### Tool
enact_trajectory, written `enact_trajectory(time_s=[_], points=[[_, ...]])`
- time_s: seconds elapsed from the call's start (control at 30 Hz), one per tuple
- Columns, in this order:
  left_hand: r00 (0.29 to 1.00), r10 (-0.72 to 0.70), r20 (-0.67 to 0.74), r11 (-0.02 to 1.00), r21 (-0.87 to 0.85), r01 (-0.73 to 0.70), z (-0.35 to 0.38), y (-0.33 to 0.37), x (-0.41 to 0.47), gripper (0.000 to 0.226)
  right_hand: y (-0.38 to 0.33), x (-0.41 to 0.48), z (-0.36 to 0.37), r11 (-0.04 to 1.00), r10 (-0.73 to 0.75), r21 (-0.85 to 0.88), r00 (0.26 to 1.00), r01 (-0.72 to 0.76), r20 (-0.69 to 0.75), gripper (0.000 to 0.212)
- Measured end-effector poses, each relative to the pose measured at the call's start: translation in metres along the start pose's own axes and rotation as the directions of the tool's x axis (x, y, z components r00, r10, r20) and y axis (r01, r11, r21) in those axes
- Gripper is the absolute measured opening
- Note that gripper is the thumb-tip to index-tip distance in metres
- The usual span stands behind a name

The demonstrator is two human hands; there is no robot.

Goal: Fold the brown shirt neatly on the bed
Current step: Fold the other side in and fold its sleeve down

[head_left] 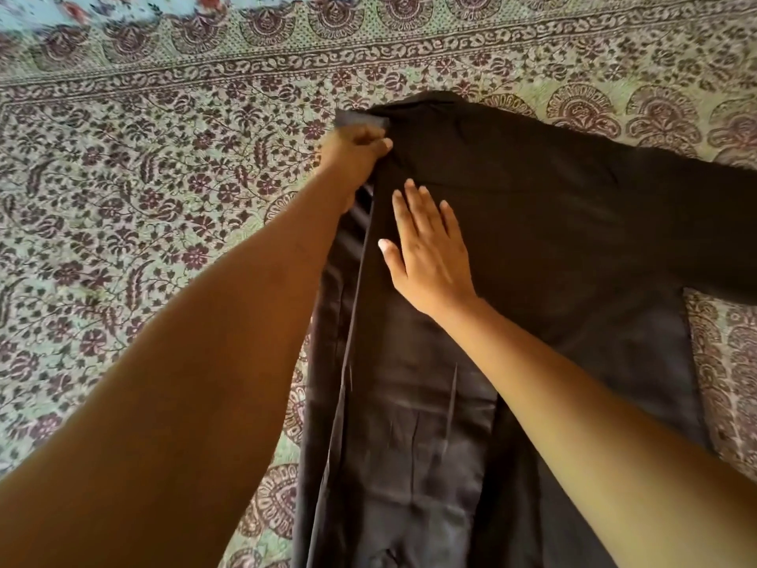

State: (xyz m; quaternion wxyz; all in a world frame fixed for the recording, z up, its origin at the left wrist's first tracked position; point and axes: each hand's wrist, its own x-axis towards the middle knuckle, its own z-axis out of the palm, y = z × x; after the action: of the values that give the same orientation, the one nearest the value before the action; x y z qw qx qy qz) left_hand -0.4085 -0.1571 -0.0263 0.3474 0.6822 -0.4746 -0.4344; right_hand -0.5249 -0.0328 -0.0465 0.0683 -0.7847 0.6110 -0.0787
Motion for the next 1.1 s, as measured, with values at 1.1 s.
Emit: enact_trajectory(time_s=[1.1], points=[[0.919,0.353,-0.173,0.885,0.380,-0.269,0.010,0.000,-0.008,0.016,-0.040,-0.076,0.010,0.961,0.226,0.200,0.959,-0.191,-0.169,0.052]])
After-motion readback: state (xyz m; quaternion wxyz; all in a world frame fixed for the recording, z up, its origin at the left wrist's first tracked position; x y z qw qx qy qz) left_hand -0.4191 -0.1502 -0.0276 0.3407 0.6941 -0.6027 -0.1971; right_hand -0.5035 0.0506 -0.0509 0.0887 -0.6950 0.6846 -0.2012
